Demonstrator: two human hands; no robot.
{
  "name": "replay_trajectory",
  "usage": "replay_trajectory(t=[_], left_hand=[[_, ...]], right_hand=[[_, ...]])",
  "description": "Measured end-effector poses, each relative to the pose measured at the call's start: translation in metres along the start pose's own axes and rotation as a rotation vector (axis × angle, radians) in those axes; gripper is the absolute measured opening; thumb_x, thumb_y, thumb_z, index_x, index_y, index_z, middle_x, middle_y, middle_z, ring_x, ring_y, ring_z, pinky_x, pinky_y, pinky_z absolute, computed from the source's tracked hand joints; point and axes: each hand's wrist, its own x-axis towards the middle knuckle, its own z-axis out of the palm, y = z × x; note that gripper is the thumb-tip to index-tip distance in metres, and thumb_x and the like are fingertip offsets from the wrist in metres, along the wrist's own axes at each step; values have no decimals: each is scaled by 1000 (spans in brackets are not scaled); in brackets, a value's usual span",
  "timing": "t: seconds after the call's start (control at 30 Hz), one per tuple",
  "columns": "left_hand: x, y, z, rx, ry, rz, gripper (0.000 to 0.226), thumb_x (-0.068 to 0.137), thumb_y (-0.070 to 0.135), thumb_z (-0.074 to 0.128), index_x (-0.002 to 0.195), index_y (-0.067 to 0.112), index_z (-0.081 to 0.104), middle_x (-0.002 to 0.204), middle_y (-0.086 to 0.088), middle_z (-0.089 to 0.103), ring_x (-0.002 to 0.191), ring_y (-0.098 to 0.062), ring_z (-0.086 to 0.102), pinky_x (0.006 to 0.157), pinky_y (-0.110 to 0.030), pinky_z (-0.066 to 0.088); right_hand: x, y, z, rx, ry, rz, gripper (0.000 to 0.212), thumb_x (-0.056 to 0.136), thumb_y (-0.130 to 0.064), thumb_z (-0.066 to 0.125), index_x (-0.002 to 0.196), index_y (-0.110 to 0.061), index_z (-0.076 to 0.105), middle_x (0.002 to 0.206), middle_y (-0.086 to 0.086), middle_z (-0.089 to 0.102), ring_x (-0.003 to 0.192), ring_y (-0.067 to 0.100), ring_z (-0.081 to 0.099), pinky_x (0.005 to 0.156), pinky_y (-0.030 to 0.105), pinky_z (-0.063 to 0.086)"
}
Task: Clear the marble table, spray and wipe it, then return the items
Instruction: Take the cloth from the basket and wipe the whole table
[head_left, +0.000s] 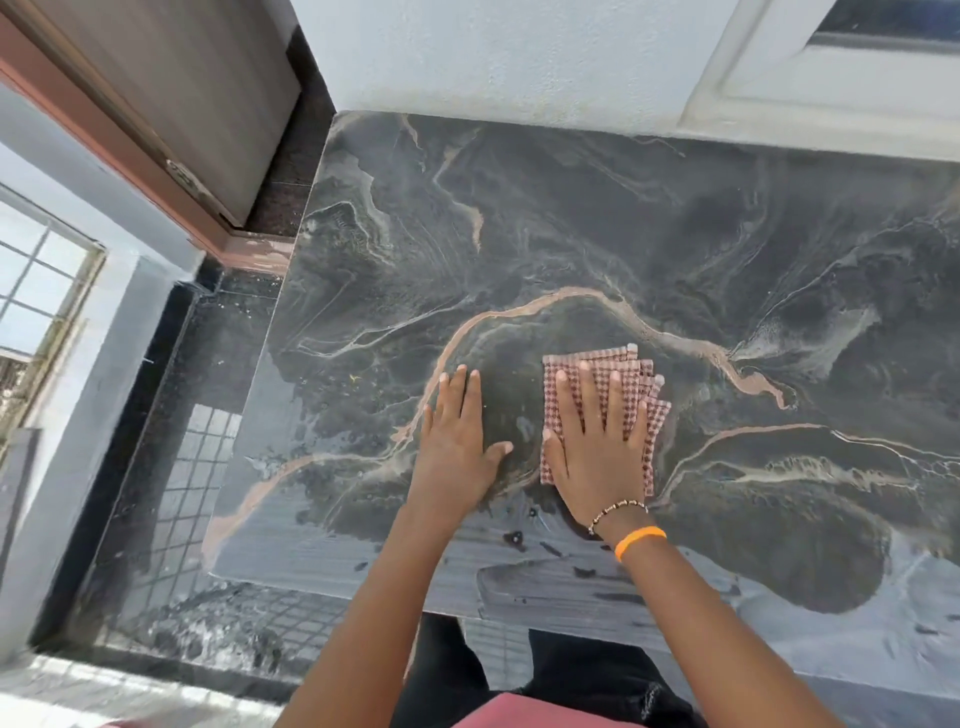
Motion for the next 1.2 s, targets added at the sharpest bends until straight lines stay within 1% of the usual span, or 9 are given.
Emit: replay_trajectory(t=[0.3, 0.47, 0.63, 0.73, 0.8, 0.87, 0.97, 1.1, 1.2], left_hand=[[-2, -71, -33, -17, 80, -117, 80, 90, 28, 55, 148, 11, 2, 158, -3, -5, 145, -21, -10, 117, -38, -2], [-1, -97, -48, -17, 88, -150, 82, 89, 25, 58, 148, 9, 3, 158, -6, -9, 145, -22, -11, 118, -37, -2], [6, -111, -60, 62, 32, -121, 89, 88, 36, 58, 148, 8, -1, 157, -6, -13, 145, -23, -12, 117, -40, -4], [9, -111, -62, 88, -51, -107, 89, 90, 40, 52, 147, 8, -10, 155, -5, -21, 144, -21, -15, 119, -42, -2], [11, -112, -62, 93, -82, -110, 89, 92, 41, 49, 145, 8, -14, 154, -5, -24, 144, -21, -18, 118, -42, -2], [12, -115, -61, 122, -86, -97, 88, 93, 42, 46, 144, 8, -16, 154, -7, -26, 143, -22, -19, 118, -42, -3], [11, -122, -60, 158, -71, -53, 86, 94, 45, 42, 144, 7, -18, 153, -9, -26, 143, -23, -19, 118, -42, -3], [8, -132, -61, 76, -13, 5, 82, 93, 43, 43, 146, 11, -12, 155, -3, -23, 144, -20, -17, 119, -39, -5], [6, -145, -65, 99, 61, 3, 86, 91, 47, 44, 146, 13, -11, 153, 2, -23, 139, -17, -26, 116, -40, -11]], right_hand=[[141, -89, -28, 161, 10, 121, 59, 97, -39, 24, 149, -25, 0, 159, 3, -5, 145, 34, -9, 112, 61, -5], [129, -171, -24, 75, -8, -248, 59, 96, -38, 28, 149, -26, 2, 159, 2, -4, 146, 32, -3, 113, 58, -3], [100, -139, -13, -35, -3, -436, 57, 92, -42, 17, 147, -28, 14, 158, -2, 15, 145, 30, 15, 115, 54, 6], [88, -99, -10, -58, 35, -326, 57, 91, -44, 20, 146, -29, 17, 155, -3, 25, 142, 29, 26, 113, 46, 4], [72, -75, -9, -9, 21, -184, 60, 90, -48, 11, 146, -30, 3, 157, -6, 7, 145, 27, 13, 115, 42, -1], [48, -65, -4, 76, 11, 11, 62, 87, -49, 4, 145, -29, -2, 156, -5, -3, 146, 28, 5, 117, 48, 4], [18, -96, 4, 99, -3, 207, 63, 89, -46, 14, 146, -19, 21, 154, 10, 23, 139, 41, 23, 105, 65, 23], [28, -147, 4, 38, -64, 99, 64, 95, -49, 3, 142, -15, 28, 149, 14, 36, 134, 40, 23, 99, 67, 29], [70, -169, -10, 46, -60, -27, 62, 92, -47, 17, 146, -19, 21, 156, 9, 20, 141, 39, 19, 107, 65, 19]])
